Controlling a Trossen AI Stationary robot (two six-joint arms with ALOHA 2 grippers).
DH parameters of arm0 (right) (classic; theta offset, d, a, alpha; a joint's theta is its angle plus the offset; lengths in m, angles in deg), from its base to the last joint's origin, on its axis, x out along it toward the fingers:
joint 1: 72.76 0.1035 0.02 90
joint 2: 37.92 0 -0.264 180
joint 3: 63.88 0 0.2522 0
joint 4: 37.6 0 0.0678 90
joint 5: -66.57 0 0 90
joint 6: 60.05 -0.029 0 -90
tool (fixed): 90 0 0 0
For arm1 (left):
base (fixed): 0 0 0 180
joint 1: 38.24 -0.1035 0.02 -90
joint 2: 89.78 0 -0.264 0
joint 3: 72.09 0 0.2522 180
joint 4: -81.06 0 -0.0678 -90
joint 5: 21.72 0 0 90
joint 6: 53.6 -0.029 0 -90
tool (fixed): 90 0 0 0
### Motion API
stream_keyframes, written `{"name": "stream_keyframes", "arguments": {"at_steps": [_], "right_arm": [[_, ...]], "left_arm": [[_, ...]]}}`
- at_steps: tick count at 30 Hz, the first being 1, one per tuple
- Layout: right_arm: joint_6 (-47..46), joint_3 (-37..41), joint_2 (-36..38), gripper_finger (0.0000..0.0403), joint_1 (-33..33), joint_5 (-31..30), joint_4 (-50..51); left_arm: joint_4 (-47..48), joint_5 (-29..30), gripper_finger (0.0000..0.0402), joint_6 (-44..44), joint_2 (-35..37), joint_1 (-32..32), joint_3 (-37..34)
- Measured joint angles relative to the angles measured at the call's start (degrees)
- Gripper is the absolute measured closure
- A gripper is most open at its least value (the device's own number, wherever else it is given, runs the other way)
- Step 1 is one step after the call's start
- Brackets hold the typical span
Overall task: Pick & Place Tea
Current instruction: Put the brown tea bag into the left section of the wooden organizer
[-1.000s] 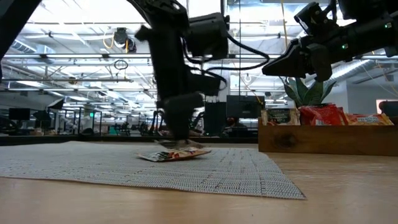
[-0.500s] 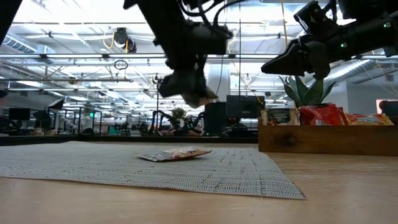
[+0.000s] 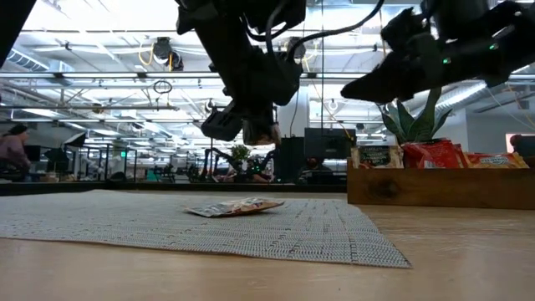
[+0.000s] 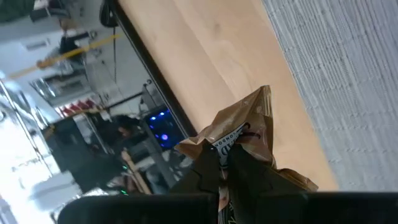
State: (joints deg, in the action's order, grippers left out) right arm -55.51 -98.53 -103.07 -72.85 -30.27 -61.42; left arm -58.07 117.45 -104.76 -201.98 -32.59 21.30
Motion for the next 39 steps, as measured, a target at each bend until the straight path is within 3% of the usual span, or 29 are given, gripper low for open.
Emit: {"name": "stream_keyframes", "arguments": {"at_steps": [7, 10, 15, 21, 25, 30, 39], "right_arm": [[-2.6, 0.0, -8.8, 0.0339, -9.0, 7.6, -11.1], [-5.0, -1.0, -14.1, 0.0339, -12.3, 14.6, -17.2], [-6.9, -6.5, -23.1, 0.0312, -14.1, 26.4, -18.3], [-6.5, -12.1, -31.3, 0.0245, -14.8, 26.8, -18.3], [-8.1, -14.9, -33.6, 0.0218, -16.1, 32.8, -18.3], [-10.4, -17.5, -35.0, 0.0216, -16.7, 38.5, -18.4], [-12.4, -18.3, -34.9, 0.024, -16.7, 38.6, -19.1]], "left_arm": [[-0.4, 1.3, 0.0387, -5.9, 0.0, 1.7, 0.1], [-0.4, 3.1, 0.0387, -6.7, 0.0, 2.9, 0.1], [-0.4, 3.5, 0.0387, -7.3, 0.0, 4.1, 0.1], [-0.4, 3.5, 0.0387, -7.0, 0.0, 5.3, 0.1], [-0.4, 3.5, 0.0388, -6.6, 0.0, 6.0, 0.1], [-0.4, 2.7, 0.0388, -5.7, 0.1, 6.5, 0.1], [-0.3, 2.3, 0.0388, -4.8, 0.1, 6.6, 0.1]]}}
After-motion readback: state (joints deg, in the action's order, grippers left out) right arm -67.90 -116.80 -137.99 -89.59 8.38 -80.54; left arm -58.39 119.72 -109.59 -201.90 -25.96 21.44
